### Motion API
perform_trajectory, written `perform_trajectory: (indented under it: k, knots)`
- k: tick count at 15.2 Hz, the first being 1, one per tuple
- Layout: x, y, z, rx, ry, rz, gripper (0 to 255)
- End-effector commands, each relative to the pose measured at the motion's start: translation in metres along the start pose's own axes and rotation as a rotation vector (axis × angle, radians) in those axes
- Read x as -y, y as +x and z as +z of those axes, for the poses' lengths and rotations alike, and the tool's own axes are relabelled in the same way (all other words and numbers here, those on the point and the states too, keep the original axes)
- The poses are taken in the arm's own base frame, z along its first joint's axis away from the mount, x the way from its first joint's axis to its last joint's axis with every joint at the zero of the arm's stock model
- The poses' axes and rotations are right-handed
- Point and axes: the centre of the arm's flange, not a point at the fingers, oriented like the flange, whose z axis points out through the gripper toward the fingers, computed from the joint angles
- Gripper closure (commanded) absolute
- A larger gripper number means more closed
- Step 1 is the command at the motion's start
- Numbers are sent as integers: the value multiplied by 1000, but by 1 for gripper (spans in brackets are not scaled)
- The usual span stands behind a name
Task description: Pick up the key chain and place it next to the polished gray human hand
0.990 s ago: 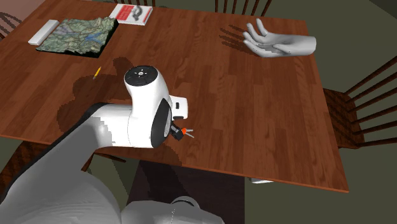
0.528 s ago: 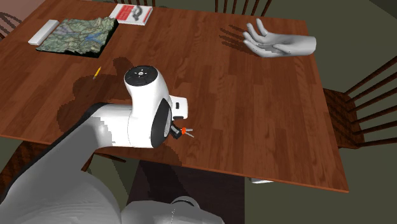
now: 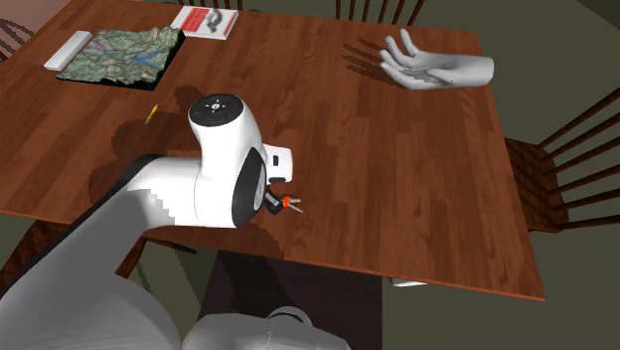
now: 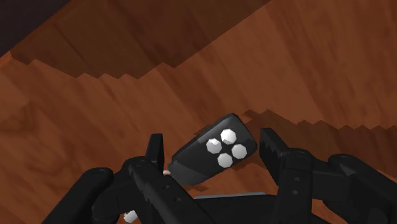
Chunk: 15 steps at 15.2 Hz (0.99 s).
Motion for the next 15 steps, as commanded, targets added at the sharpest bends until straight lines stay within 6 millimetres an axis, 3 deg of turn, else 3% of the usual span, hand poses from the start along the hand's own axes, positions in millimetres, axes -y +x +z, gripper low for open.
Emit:
perform_trajectory:
  k: [1, 15]
  knots:
    - [-1, 0, -11, 0, 0, 0, 255]
    - [0, 2, -85, 0, 0, 0, 255]
